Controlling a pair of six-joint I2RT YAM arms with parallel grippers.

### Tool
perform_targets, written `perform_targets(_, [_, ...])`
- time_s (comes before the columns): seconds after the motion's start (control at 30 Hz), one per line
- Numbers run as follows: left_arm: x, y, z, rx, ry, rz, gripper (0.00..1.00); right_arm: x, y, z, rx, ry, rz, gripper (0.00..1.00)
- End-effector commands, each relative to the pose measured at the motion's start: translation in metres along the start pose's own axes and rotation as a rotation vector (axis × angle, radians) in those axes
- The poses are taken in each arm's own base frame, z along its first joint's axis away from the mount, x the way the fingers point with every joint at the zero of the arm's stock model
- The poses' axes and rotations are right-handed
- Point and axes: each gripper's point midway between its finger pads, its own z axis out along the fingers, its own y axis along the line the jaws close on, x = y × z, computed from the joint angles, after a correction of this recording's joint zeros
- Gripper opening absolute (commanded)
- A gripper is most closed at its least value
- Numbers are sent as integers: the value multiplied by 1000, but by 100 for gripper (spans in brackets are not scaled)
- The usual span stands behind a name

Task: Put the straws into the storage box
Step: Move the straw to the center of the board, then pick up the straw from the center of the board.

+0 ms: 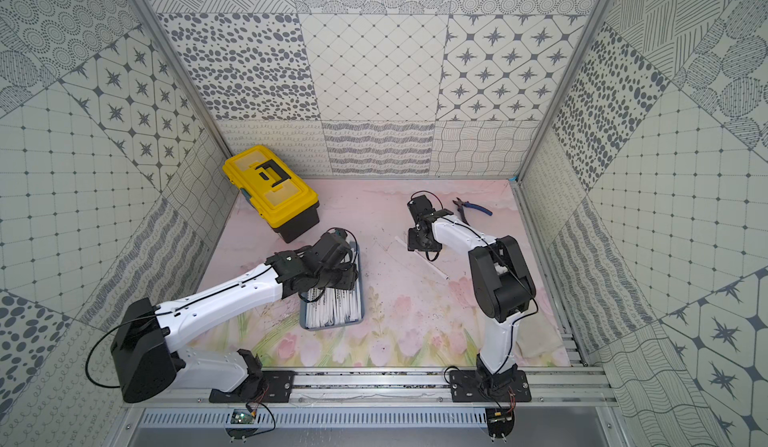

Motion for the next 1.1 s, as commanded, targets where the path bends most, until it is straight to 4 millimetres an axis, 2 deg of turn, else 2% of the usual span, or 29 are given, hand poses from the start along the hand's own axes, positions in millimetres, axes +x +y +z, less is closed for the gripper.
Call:
perform_targets(0.0, [-4,-21,7,37,-15,23,59,11,6,10,-18,43,-34,60])
perform_targets(0.17, [-2,-11,5,-1,-24,43,60,30,17,23,-72,103,12,55])
perform_targets(0.37, [-1,-5,3,-17,-33,43,60,54,41,9,-71,94,-12,50])
perform_targets(0.43, [-2,-3,3,-19,-35,39,60,67,56,-2,-62,77,-40,48])
perform_targets(0.5, [-1,1,2,-31,-32,37,60,82,82,-18,-43,56,-115,47])
perform_targets(0.6, [-1,15,-2,-64,-36,26,60,101,114,-39,-68,60,-181,51])
perform_targets(0.73, [0,38,-9,-83,-43,-21,60,88,110,-49,-107,28,-129,55])
perform_targets(0.83, [2,55,-13,-94,-50,-58,60,81,104,-37,-92,76,-146,57])
perform_targets(0.97, [4,70,-17,-118,-56,-79,60,71,121,-27,-136,69,-80,56])
perform_targets(1.07, [8,73,-17,-122,-53,-89,61,64,127,-17,-135,43,-24,54])
